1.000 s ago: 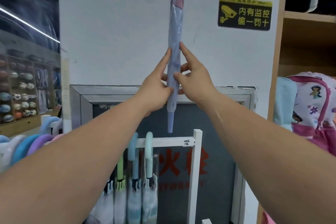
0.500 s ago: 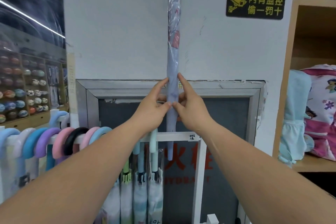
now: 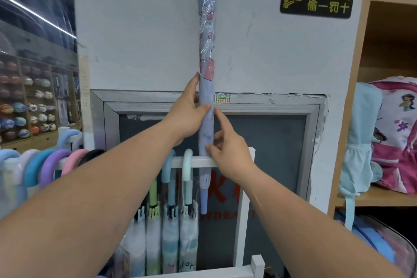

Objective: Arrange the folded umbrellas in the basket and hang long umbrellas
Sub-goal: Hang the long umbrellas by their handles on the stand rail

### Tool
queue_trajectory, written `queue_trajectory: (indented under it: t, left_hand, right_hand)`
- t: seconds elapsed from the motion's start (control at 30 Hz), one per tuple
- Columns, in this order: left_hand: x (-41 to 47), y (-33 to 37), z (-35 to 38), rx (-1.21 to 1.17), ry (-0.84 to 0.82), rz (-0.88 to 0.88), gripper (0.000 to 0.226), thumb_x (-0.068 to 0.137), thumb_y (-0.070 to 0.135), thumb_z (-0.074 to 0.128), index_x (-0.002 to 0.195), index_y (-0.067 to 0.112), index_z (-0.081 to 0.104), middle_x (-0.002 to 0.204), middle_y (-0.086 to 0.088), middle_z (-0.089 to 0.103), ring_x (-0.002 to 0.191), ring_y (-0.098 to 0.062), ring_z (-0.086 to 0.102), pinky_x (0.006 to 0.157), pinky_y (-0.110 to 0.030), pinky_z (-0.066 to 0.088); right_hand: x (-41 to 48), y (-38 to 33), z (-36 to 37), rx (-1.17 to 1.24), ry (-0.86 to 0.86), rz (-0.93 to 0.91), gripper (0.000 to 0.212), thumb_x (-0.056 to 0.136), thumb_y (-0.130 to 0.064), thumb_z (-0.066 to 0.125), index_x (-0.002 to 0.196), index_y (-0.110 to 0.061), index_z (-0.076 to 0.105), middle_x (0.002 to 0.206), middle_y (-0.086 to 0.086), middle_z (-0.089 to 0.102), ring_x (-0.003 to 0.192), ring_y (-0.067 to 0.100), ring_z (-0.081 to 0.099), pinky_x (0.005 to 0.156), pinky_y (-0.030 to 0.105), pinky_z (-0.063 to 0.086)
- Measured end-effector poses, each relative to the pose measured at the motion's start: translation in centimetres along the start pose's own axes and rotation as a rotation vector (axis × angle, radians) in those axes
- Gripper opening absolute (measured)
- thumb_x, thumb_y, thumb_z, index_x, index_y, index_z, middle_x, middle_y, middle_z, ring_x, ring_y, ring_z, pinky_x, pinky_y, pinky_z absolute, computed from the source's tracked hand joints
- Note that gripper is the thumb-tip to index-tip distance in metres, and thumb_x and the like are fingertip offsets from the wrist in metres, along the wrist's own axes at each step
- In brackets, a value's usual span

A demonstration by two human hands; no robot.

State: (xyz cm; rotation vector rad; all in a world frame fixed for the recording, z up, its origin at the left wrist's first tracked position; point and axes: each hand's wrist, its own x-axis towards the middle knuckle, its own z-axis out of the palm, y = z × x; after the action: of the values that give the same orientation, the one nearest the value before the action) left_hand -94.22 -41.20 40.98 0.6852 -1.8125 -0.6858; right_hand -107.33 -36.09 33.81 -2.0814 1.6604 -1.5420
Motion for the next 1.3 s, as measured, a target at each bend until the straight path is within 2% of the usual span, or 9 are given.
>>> queue_trajectory:
  t: [0.13,0.3,0.47,0.63,0.83,0.9,1.0,1.17,1.3]
  left_hand:
    - [-0.6,-0.4,0.1,-0.015,0.003,-0.019,0.08,0.099,0.011,0.059,0.156,0.047,0.015,0.119,0.001,0.064,0.107,-0.015,0.066,0.094,-0.04,0.057]
    - [-1.9,-2.0,0.3,-0.085,-0.129,-0.007,0.077,0.098,0.006,0.06,0.149,0.051,0.025,0.132,0.0,0.065,0.114,-0.017,0.067,0.093,-0.045,0.058]
    - [-2.0,-2.7,0.2,-0.113,-0.178,-0.043,0.086,0.093,0.001,0.064,0.151,0.05,0.023,0.111,-0.001,0.075,0.105,-0.017,0.072,0.087,-0.041,0.06]
    - [-1.7,-2.6,-0.5,-0.082,-0.243,-0.076,0.077,0.087,-0.004,0.067,0.146,0.035,0.039,0.115,0.001,0.075,0.106,-0.015,0.072,0.095,-0.039,0.056]
    - [-1.5,-0.4,-1.5,-0.073,-0.081,0.024,0.058,0.082,0.0,0.066,0.129,0.032,0.053,0.11,0.001,0.072,0.1,-0.013,0.069,0.096,-0.041,0.057]
    - [-1.1,0.4,-1.7,-0.153,-0.031,0.046,0.046,0.089,0.004,0.058,0.125,0.033,0.052,0.113,-0.001,0.068,0.102,-0.014,0.066,0.098,-0.041,0.055]
    - [-0.7,1.3,-2.1,-0.206,-0.016,0.106,0.04,0.1,0.01,0.051,0.133,0.032,0.045,0.122,0.002,0.064,0.113,-0.012,0.062,0.104,-0.037,0.051]
    - [-0.5,1.5,-2.2,-0.22,-0.006,0.117,0.066,0.104,0.022,0.053,0.153,0.049,0.018,0.126,-0.009,0.061,0.114,-0.016,0.064,0.1,-0.039,0.054]
    - [-0.9,1.5,-2.3,-0.197,-0.011,0.127,0.07,0.105,0.02,0.052,0.153,0.053,0.014,0.117,-0.01,0.068,0.105,-0.014,0.07,0.096,-0.041,0.056]
  right_hand:
    - [-0.1,-0.1,-0.6,-0.026,-0.067,0.011,0.08,0.093,-0.018,0.064,0.154,-0.045,0.02,0.087,-0.007,0.065,0.081,0.008,0.064,0.07,0.024,0.052]
    - [2.1,-1.8,-2.0,0.132,0.126,0.03,0.048,0.095,-0.026,0.063,0.141,-0.032,0.049,0.099,-0.01,0.067,0.092,0.002,0.063,0.078,0.018,0.047]
    - [4.8,-3.7,-3.4,0.192,0.054,-0.002,0.058,0.099,-0.029,0.06,0.149,-0.043,0.034,0.108,-0.007,0.066,0.095,0.008,0.065,0.081,0.024,0.052]
    - [5.0,-3.4,-3.6,0.138,-0.089,-0.045,0.086,0.095,-0.015,0.063,0.153,-0.053,0.011,0.099,-0.003,0.069,0.091,0.016,0.071,0.084,0.041,0.061]
    - [3.3,-2.7,-2.3,0.106,-0.185,-0.029,0.088,0.095,-0.017,0.065,0.153,-0.053,0.01,0.098,-0.004,0.069,0.093,0.018,0.069,0.084,0.041,0.061]
    - [2.7,-2.7,-2.0,0.073,-0.2,-0.017,0.086,0.096,-0.017,0.064,0.154,-0.05,0.009,0.099,0.003,0.068,0.091,0.023,0.068,0.075,0.029,0.059]
    - [2.2,-2.5,-1.7,0.036,-0.195,0.008,0.086,0.096,-0.018,0.063,0.154,-0.05,0.009,0.1,0.008,0.066,0.086,0.027,0.066,0.07,0.035,0.057]
    - [2.2,-2.3,-1.8,-0.012,-0.189,-0.009,0.084,0.094,-0.017,0.064,0.152,-0.053,0.014,0.099,0.009,0.066,0.086,0.025,0.066,0.075,0.039,0.06]
    - [2.1,-2.1,-2.2,-0.038,-0.206,-0.019,0.08,0.096,-0.017,0.06,0.152,-0.053,0.017,0.095,0.004,0.071,0.086,0.021,0.068,0.075,0.033,0.057]
